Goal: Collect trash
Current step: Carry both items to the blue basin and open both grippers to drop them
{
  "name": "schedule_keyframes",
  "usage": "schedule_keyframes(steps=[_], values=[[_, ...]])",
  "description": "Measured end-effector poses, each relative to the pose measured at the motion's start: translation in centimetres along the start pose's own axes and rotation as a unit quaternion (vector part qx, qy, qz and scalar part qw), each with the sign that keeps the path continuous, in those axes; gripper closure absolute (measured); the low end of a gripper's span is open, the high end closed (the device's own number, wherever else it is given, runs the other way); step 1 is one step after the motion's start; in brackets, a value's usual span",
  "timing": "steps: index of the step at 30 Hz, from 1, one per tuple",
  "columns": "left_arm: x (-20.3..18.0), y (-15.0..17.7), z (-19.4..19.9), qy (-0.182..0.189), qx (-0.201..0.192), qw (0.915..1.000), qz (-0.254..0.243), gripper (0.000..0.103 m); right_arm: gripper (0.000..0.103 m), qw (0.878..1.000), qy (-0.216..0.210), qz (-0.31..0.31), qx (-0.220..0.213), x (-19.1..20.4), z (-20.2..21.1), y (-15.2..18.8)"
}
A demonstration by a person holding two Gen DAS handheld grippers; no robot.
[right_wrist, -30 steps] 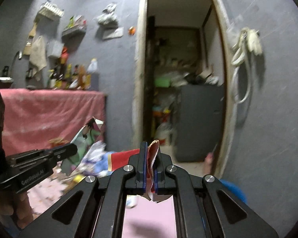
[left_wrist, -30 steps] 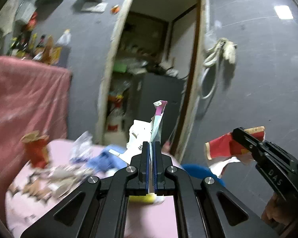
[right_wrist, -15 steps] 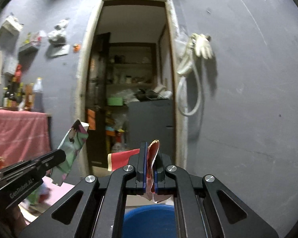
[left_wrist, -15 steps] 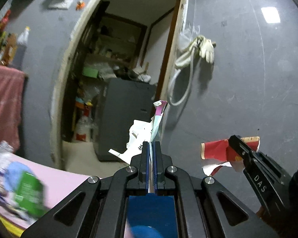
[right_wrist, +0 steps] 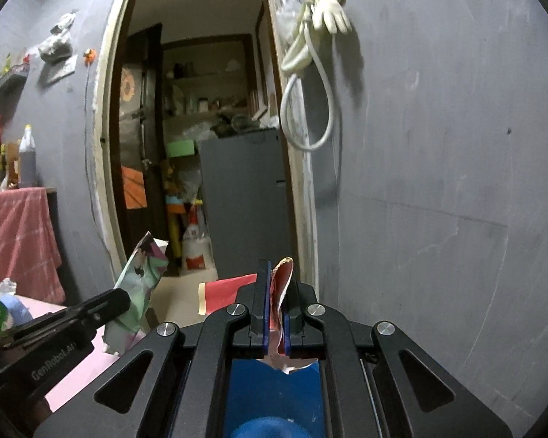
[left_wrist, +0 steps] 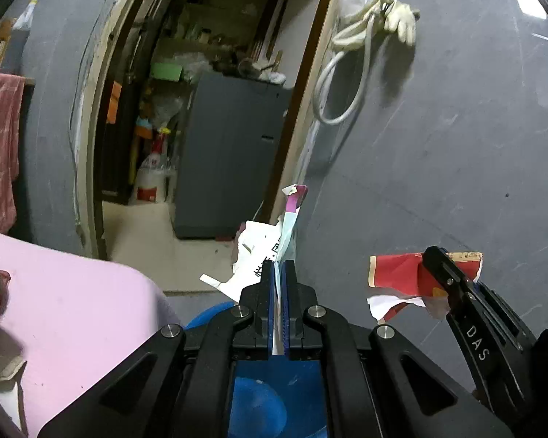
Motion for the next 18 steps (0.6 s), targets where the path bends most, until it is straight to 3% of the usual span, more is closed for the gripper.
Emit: schedule_keyframes(steps=[9, 12, 14, 16, 18], values=[[1.3, 2.0, -2.4, -0.005, 0.058, 0.9979, 0.029, 0.100, 0.098, 0.998, -0.008, -0.013, 0.059, -0.2, -3.0, 1.9], [1.7, 2.4, -2.8, -0.009, 0.073, 0.9967, 0.034, 0.100, 0.089, 0.997, -0.010, -0.023, 0.072, -0.5, -3.5, 2.2], [1.7, 2.5, -2.8, -0.011, 0.074, 0.9966, 0.034, 0.100, 0.074, 0.997, -0.015, -0.030, 0.073, -0.7, -3.6, 2.3], [1.8, 2.4, -2.7, -0.014, 0.074, 0.9966, 0.035, 0.099, 0.073, 0.997, -0.016, -0.032, 0.073, -0.8, -3.6, 2.2], [2.0, 2.3, -2.5, -0.015, 0.069, 0.9968, 0.037, 0.091, 0.073, 0.997, -0.015, -0.034, 0.072, -0.9, -3.5, 2.0]])
Point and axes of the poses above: each gripper's, at about its wrist camera, not at the fingertips, and z roughly against the way its jaws point, x to its left, y to its underside, the point moved 6 cm from there along -z, roughly the way its jaws point, and after that the axes turned 3 degrees about y, right-handed, at the moved point
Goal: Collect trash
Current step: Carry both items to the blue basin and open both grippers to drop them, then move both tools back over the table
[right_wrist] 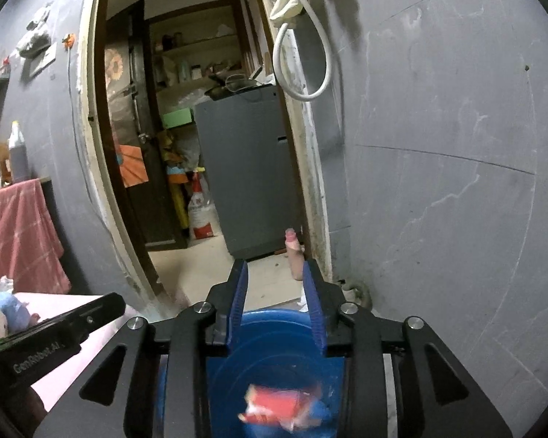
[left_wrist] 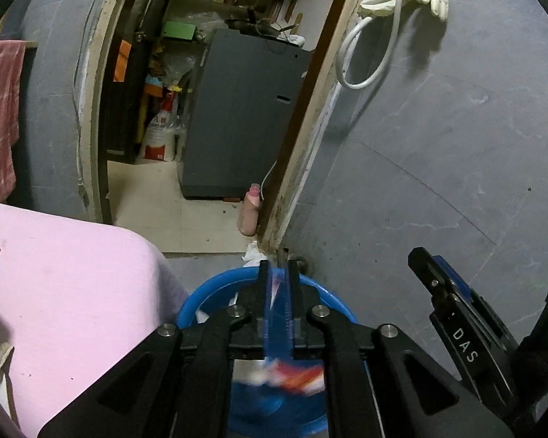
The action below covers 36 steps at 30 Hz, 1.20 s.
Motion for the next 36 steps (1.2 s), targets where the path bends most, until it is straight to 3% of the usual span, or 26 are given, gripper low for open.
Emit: schedule_keyframes(steps=[3, 7, 13, 15, 17, 21, 26, 36], values=[[0.2, -0.5, 0.9, 0.001, -0.015, 0.9999, 0.007, 0.077, 0.072, 1.000, 0.003, -0.001, -0.010, 0.0, 0.6, -0.7], [0.2, -1.6, 2.4, -0.003, -0.033, 0.9995, 0.003, 0.073, 0.064, 1.000, 0.003, 0.002, -0.029, 0.2, 2.0, -1.8], [0.5, -3.4, 6.7, -0.017, -0.079, 0.9967, -0.007, 0.048, 0.051, 0.998, -0.002, 0.011, -0.069, 1.6, 5.3, -3.8], [1.0, -3.9, 8.4, -0.026, -0.094, 0.9951, -0.013, 0.039, 0.044, 0.997, -0.007, 0.011, -0.081, 2.2, 6.6, -4.3], [1.5, -4.2, 10.0, -0.034, -0.107, 0.9935, -0.016, 0.032, 0.026, 0.995, -0.012, 0.008, -0.095, 2.7, 7.7, -4.7], [3.1, -4.6, 13.5, -0.053, -0.130, 0.9899, -0.019, 0.009, 0.019, 0.993, -0.026, 0.012, -0.114, 4.6, 10.2, -5.4], [4.9, -4.3, 17.2, -0.064, -0.151, 0.9863, -0.022, 0.008, 0.001, 0.990, -0.043, 0.014, -0.132, 7.0, 12.7, -5.4], [8.7, -2.9, 24.3, -0.094, -0.165, 0.9813, -0.031, 0.004, 0.000, 0.986, -0.081, 0.018, -0.145, 12.5, 17.0, -4.3]])
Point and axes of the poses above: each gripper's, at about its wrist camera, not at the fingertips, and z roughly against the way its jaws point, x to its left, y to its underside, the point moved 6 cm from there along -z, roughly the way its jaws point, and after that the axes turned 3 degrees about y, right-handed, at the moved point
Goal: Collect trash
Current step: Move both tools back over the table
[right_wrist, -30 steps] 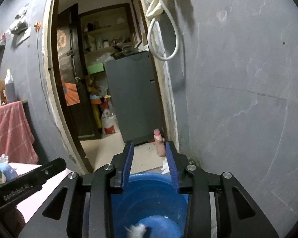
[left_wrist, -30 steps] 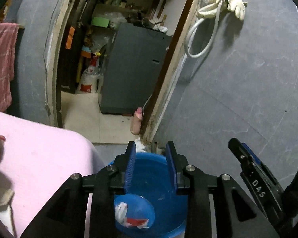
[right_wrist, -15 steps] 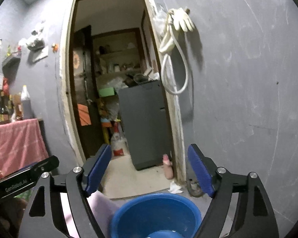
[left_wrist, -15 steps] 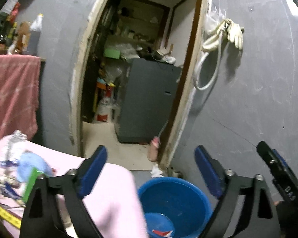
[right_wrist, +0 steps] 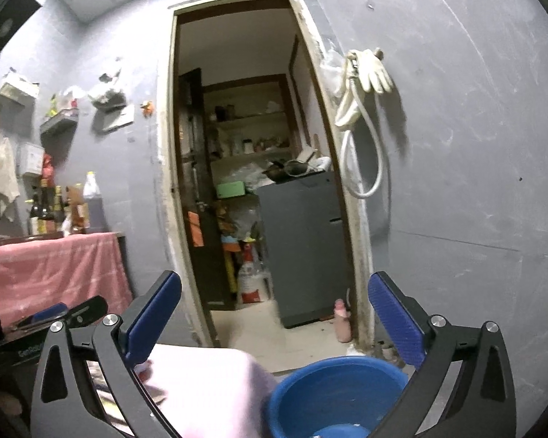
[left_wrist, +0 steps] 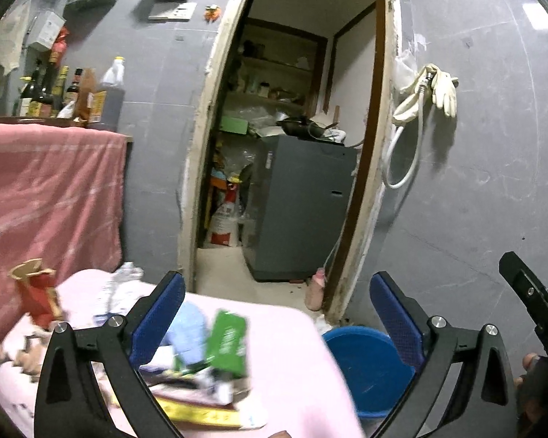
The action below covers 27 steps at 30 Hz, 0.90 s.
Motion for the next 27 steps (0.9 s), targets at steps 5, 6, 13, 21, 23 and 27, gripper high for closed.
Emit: schedule_keyframes(steps=[5, 6, 13, 21, 23, 27], values=[[3.2, 0.8, 3.0, -0.026, 0.003, 0.9997, -0.002, 0.004, 0.000, 1.000, -0.024, 0.004, 0.006, 3.5, 1.2, 1.3], [3.8, 1.0, 3.4, -0.030, 0.004, 0.9995, -0.002, 0.004, 0.000, 1.000, -0.029, 0.007, 0.009, 4.4, 1.3, 1.7], [8.3, 2.9, 6.2, -0.071, 0.016, 0.9973, -0.011, 0.004, 0.000, 0.997, -0.064, 0.021, 0.030, 8.8, 1.7, 4.1], [13.6, 5.4, 8.6, -0.116, 0.042, 0.9924, -0.007, 0.004, 0.000, 0.993, -0.092, 0.040, 0.061, 12.0, 1.1, 6.7], [14.6, 6.0, 9.0, -0.123, 0.050, 0.9911, -0.003, 0.004, 0.000, 0.992, -0.096, 0.045, 0.069, 12.7, 0.9, 7.4], [16.3, 7.0, 9.3, -0.135, 0.069, 0.9884, 0.005, 0.004, 0.000, 0.990, -0.103, 0.054, 0.081, 13.7, 0.4, 8.4]])
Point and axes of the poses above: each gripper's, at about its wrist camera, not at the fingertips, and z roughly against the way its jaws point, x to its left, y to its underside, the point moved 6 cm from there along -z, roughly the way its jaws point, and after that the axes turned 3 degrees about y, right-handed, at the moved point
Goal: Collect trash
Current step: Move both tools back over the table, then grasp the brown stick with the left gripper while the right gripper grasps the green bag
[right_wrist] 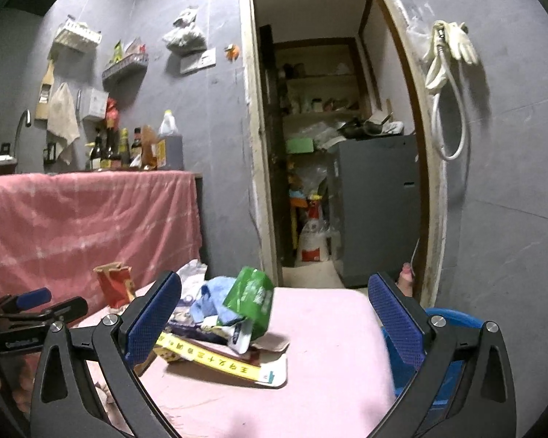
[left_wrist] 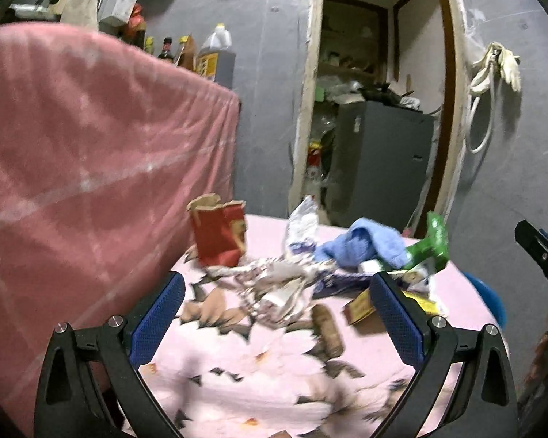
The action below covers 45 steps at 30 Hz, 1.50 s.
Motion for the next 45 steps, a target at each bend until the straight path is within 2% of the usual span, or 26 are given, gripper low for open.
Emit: schedule_keyframes(steps=[8, 17, 19, 21, 22, 24, 26, 30, 33, 35, 38, 45], values=[[1.9, 0.5, -2.2, -0.008, 0.037, 0.9993, 0.005, 0.004, 0.000, 0.999, 0.000, 0.010, 0.032, 1.0, -2.0, 1.2], [0.9, 1.1, -3.3, 0.026, 0.066, 0.9975, -0.007, 0.007, 0.000, 0.998, 0.003, 0.017, 0.062, 1.3, -3.7, 2.1], [0.5, 1.1, -3.5, 0.035, 0.070, 0.9969, -0.009, 0.012, 0.000, 0.997, 0.003, 0.019, 0.073, 1.1, -4.3, 2.3], [-0.2, 1.4, -4.0, 0.048, 0.084, 0.9952, -0.014, 0.026, 0.001, 0.996, -0.001, 0.018, 0.087, 1.1, -4.9, 2.7], [-0.4, 1.5, -4.3, 0.052, 0.090, 0.9944, -0.016, 0.030, 0.003, 0.995, -0.004, 0.017, 0.094, 1.0, -5.1, 2.8], [-1.0, 1.8, -4.9, 0.065, 0.109, 0.9918, -0.017, 0.043, 0.008, 0.994, -0.009, 0.013, 0.109, 0.9, -5.8, 3.2], [-1.4, 2.0, -5.2, 0.075, 0.120, 0.9898, -0.018, 0.051, 0.015, 0.992, -0.012, 0.008, 0.121, 0.8, -6.2, 3.5], [-2.7, 2.5, -5.8, 0.097, 0.143, 0.9845, -0.029, 0.065, 0.022, 0.989, -0.021, 0.000, 0.147, 0.8, -6.9, 4.4], [-3.6, 2.9, -6.3, 0.107, 0.160, 0.9806, -0.036, 0.072, 0.033, 0.987, -0.029, 0.000, 0.161, 0.9, -7.2, 4.8], [-3.8, 3.2, -6.6, 0.112, 0.171, 0.9782, -0.036, 0.074, 0.046, 0.985, -0.033, 0.001, 0.170, 1.0, -7.6, 5.1], [-3.9, 3.6, -7.3, 0.112, 0.187, 0.9754, -0.032, 0.077, 0.050, 0.983, -0.036, 0.001, 0.177, 1.2, -8.0, 5.4], [-3.9, 4.1, -8.3, 0.115, 0.210, 0.9708, -0.019, 0.085, 0.050, 0.985, -0.032, 0.006, 0.168, 1.2, -9.0, 4.8]])
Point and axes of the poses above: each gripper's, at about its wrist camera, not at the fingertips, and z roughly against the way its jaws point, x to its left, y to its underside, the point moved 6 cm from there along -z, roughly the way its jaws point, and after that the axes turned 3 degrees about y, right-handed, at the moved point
